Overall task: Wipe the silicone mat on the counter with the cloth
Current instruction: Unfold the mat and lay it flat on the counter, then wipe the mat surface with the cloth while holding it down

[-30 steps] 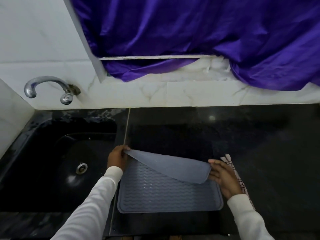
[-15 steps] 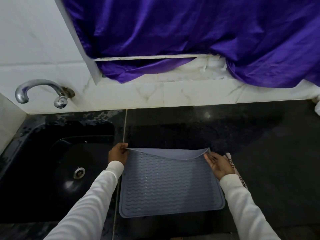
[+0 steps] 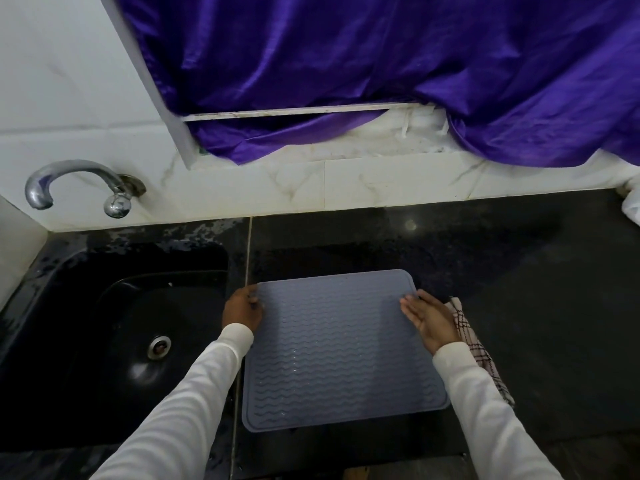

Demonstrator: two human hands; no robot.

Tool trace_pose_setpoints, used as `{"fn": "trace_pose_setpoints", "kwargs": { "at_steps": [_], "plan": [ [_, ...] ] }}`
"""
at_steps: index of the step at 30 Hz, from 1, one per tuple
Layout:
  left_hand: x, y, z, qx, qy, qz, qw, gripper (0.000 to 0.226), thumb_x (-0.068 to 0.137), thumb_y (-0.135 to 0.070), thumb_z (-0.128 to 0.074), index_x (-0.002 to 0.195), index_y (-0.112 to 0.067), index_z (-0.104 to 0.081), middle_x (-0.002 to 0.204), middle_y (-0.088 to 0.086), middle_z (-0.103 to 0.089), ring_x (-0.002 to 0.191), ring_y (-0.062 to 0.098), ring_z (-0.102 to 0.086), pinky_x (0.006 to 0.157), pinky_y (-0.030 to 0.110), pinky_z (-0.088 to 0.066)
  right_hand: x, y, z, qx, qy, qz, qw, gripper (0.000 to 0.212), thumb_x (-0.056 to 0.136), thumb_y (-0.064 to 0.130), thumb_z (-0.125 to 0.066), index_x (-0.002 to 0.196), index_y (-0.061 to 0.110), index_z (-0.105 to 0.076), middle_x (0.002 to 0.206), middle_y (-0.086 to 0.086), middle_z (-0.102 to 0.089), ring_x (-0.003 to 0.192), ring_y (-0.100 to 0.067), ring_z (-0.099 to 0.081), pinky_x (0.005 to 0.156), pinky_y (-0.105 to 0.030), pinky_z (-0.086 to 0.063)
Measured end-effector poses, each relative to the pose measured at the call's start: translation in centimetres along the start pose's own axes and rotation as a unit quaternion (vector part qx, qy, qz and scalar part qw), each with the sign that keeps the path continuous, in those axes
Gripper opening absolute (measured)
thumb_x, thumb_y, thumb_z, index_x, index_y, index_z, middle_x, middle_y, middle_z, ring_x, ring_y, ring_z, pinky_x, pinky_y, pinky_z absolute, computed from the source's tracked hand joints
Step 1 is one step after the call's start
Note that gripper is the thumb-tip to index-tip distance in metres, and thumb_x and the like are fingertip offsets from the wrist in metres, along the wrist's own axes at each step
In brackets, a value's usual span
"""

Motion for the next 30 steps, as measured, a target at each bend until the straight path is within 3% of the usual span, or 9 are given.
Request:
{"fn": "trace_pose_setpoints", "kwargs": {
  "at_steps": [5,8,10,13,15,20,26,28,30],
  "plan": [
    [-1.2,-1.1,-0.3,0.011,0.015,-0.066,0.998,0.046,0.079,0.001,-0.066,0.120,-0.020,-0.063,0.119,0.005,-0.062,0.103,0.024,-0.064,0.089,0.032,-0.052,-1.5,0.8,-1.5,-0.097,0.056,0.070,0.991,0.033,0.088,-0.004,-0.061,0.121,-0.003,-0.056,0.113,-0.024,-0.065,0.102,-0.034,-0.066,0.078,-0.032,-0.059],
    [-2.2,-2.0,-0.8,0.045,0.020,-0.105,0.993,0.045,0.080,-0.001,-0.069,0.121,-0.017,-0.061,0.132,0.006,-0.054,0.117,0.025,-0.056,0.095,0.024,-0.042,-2.5,2.6,-1.2,-0.213,0.054,0.166,0.961,0.029,0.086,-0.005,-0.062,0.114,0.003,-0.061,0.110,-0.022,-0.066,0.096,-0.029,-0.066,0.084,-0.039,-0.058],
    [-2.8,-2.4,-1.5,0.065,0.036,-0.127,0.989,0.047,0.083,-0.005,-0.068,0.127,-0.017,-0.057,0.139,0.006,-0.050,0.127,0.025,-0.049,0.101,0.025,-0.037,-3.8,4.8,-0.5,-0.414,0.021,0.278,0.867,0.026,0.087,0.002,-0.063,0.108,0.018,-0.065,0.109,-0.006,-0.068,0.097,-0.017,-0.063,0.090,-0.038,-0.053],
    [-3.8,-2.6,-2.1,0.079,0.056,-0.134,0.986,0.056,0.091,-0.017,-0.062,0.143,-0.022,-0.043,0.148,0.003,-0.042,0.133,0.025,-0.042,0.109,0.035,-0.035,-6.4,7.0,0.7,-0.652,-0.061,0.406,0.637,0.029,0.083,0.005,-0.062,0.108,0.021,-0.066,0.113,-0.002,-0.065,0.104,-0.024,-0.053,0.085,-0.038,-0.046],
    [-4.4,-2.2,-2.3,0.112,0.064,-0.139,0.982,0.062,0.094,-0.022,-0.058,0.149,-0.022,-0.031,0.155,0.003,-0.031,0.139,0.024,-0.033,0.111,0.037,-0.030,-6.5,7.0,3.3,-0.720,-0.117,0.387,0.564,0.039,0.081,0.013,-0.068,0.120,0.016,-0.061,0.124,-0.010,-0.059,0.109,-0.035,-0.046,0.083,-0.046,-0.045],
    [-4.8,-0.1,-2.5,0.183,0.089,-0.125,0.971,0.069,0.095,-0.029,-0.055,0.153,-0.014,-0.020,0.160,0.006,-0.017,0.147,0.024,-0.016,0.120,0.038,-0.015,-4.6,3.2,9.3,-0.791,-0.111,0.252,0.546,0.066,0.088,0.036,-0.063,0.145,0.016,-0.036,0.142,-0.013,-0.042,0.122,-0.039,-0.040,0.093,-0.055,-0.041],
    [-5.0,-0.2,-2.9,0.211,0.069,-0.143,0.964,0.070,0.097,-0.031,-0.051,0.153,-0.011,-0.015,0.161,0.008,-0.012,0.149,0.022,-0.010,0.121,0.035,-0.002,-4.4,4.2,8.6,-0.768,-0.111,0.336,0.535,0.060,0.078,0.002,-0.069,0.134,0.007,-0.051,0.121,-0.022,-0.056,0.094,-0.044,-0.051,0.073,-0.052,-0.049],
    [-5.1,-0.2,-3.0,0.211,0.067,-0.136,0.966,0.069,0.097,-0.032,-0.049,0.153,-0.012,-0.013,0.161,0.006,-0.010,0.149,0.021,-0.007,0.121,0.035,-0.001,-3.4,5.0,8.8,-0.719,-0.091,0.349,0.595,0.057,0.079,-0.008,-0.062,0.133,0.007,-0.053,0.113,-0.024,-0.058,0.092,-0.044,-0.053,0.078,-0.051,-0.049],
    [-5.2,-0.2,-3.0,0.212,0.063,-0.138,0.966,0.069,0.098,-0.031,-0.049,0.153,-0.012,-0.012,0.162,0.006,-0.009,0.149,0.020,-0.006,0.121,0.035,0.000,-2.6,5.7,9.4,-0.607,-0.073,0.312,0.727,0.048,0.090,0.001,-0.056,0.135,0.019,-0.054,0.118,-0.016,-0.061,0.103,-0.035,-0.057,0.091,-0.046,-0.048]
  ]
}}
Point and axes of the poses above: each hand's wrist, its own x-axis towards the middle knuckle, its own z-axis out of the back of the hand, y = z × x, the point moved 10 cm from there along x, towards the middle knuckle
